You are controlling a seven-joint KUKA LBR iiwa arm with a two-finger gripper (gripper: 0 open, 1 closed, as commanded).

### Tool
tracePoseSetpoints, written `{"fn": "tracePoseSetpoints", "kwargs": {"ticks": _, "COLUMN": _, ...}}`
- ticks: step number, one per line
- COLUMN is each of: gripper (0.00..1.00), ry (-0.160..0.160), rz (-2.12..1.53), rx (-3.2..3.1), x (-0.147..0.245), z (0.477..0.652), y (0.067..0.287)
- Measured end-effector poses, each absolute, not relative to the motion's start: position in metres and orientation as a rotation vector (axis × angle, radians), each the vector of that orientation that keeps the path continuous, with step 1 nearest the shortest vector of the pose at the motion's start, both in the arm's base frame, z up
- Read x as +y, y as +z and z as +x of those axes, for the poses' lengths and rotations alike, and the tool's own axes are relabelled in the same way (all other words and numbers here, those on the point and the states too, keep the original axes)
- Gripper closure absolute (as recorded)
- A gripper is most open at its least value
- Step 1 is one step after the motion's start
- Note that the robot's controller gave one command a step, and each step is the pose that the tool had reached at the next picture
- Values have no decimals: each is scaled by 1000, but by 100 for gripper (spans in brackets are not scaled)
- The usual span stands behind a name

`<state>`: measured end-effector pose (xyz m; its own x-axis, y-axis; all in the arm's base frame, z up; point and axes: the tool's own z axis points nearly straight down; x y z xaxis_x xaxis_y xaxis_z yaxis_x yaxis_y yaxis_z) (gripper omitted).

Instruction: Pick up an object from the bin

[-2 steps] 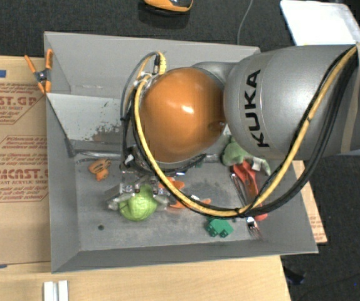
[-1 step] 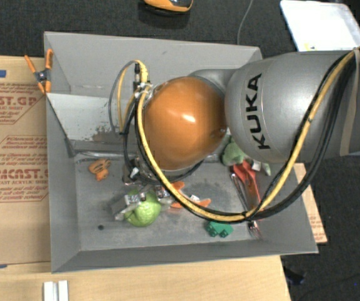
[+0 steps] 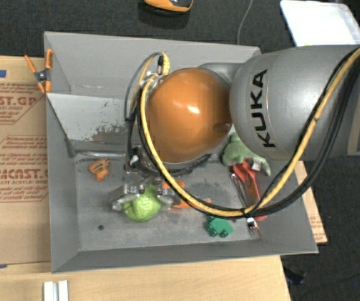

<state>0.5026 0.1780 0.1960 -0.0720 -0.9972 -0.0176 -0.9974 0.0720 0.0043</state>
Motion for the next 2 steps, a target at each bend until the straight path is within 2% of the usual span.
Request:
{"fn": "tracePoseSetpoints", "kwargs": {"ticks": 1, "gripper": 100, "ry": 24, "rz": -2384, "rx": 2032, "x": 188, "z": 497, "y": 171}}
{"fn": "tracePoseSetpoints", "kwargs": {"ticks": 2, "gripper": 100, "ry": 25, "rz": -2323, "rx": 2095, "x": 187, "z": 501, "y": 199}}
